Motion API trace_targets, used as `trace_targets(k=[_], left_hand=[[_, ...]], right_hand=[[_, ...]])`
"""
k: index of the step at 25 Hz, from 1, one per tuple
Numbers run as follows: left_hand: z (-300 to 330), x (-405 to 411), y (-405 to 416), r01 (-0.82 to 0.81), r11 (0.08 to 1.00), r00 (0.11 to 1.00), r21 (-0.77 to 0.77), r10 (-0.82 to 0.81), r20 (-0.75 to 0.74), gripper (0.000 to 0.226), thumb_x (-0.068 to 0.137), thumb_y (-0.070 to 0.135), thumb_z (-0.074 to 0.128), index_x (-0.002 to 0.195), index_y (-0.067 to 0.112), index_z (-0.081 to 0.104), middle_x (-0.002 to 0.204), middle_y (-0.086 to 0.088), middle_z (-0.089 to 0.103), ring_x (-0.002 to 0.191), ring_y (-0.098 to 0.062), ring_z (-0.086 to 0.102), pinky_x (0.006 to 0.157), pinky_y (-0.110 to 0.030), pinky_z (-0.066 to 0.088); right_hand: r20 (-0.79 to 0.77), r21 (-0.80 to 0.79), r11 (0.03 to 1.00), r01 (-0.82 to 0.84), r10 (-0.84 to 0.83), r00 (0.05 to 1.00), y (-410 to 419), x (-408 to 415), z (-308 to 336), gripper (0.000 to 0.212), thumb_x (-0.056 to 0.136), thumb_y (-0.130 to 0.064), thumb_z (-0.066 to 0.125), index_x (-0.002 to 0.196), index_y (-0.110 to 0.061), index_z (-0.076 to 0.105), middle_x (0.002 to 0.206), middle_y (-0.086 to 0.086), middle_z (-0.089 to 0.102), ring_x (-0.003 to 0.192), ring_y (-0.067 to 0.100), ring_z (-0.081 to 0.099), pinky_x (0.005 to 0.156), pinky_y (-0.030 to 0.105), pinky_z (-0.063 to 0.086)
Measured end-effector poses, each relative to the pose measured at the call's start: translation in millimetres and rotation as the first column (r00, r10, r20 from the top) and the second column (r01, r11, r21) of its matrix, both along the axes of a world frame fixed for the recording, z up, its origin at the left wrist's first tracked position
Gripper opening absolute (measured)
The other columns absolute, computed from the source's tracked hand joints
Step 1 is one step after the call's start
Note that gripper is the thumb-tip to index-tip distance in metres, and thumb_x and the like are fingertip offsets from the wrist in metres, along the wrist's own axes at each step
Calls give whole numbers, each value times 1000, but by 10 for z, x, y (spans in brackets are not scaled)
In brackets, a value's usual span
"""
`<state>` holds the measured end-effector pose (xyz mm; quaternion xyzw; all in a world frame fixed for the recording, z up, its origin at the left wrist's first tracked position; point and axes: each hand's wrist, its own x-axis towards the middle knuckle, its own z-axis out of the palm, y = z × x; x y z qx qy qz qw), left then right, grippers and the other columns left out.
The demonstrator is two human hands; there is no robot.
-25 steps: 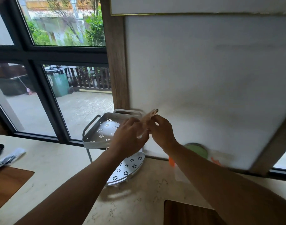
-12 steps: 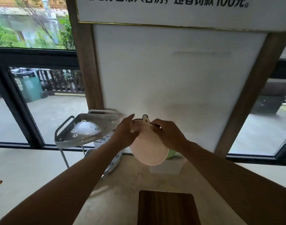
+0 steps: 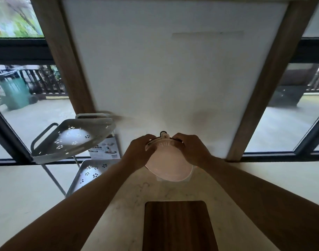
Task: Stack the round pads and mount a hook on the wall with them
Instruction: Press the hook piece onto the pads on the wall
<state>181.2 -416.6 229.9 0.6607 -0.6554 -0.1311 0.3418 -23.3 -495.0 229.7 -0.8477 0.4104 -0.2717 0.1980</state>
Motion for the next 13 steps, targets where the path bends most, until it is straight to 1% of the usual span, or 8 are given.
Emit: trace_targets(k=[2,4,6,7,10,13], left_hand=[[-97,-48,-102,-3,1000,1000,1,3,21,27,95,22,58,121,17,66,116,-8,71,105,-27,65,89,-35,48],[-236,-90,-233,-3,1000,999,21,2,51,27,96,20,57,120,14,66,116,-10,71,105,-29,64,90,-36,48],[-355,-125,-385,-10,999,998,46,7,56,25,96,17,55,118,12,66,114,-11,71,103,-30,63,87,-35,47],[-403,-140,-475,-23,998,999,55,20,48,24,96,16,55,116,12,67,113,-10,71,101,-30,63,85,-35,47],[-497,-163,-789,-55,997,998,46,55,12,17,94,17,57,107,15,68,102,-7,74,93,-26,64,80,-35,49],[-596,-157,-1141,-73,997,997,24,74,-27,12,93,20,60,101,20,69,93,-2,74,84,-20,63,72,-28,47]], right_hand=[[-5,27,1000,12,-12,1000,-81,-28,-97,20,98,-41,51,103,-30,68,96,0,73,85,22,65,74,36,51],[-14,38,999,20,-20,1000,-189,-63,-223,24,98,-42,51,109,-30,69,102,-1,74,89,21,66,79,39,52],[-17,40,999,19,-18,1000,-315,-89,-350,27,98,-41,50,115,-31,68,108,-2,74,94,21,66,83,39,52],[-12,39,999,21,-20,1000,-394,-98,-415,26,98,-41,51,115,-31,68,107,-2,74,94,20,66,82,39,52],[5,-2,999,40,-40,999,-699,-101,-560,21,98,-37,53,105,-27,70,96,-1,73,88,22,66,78,39,51],[30,-35,998,61,-60,998,-1074,-89,-686,21,98,-32,55,105,-20,70,98,3,71,90,24,64,81,39,50]])
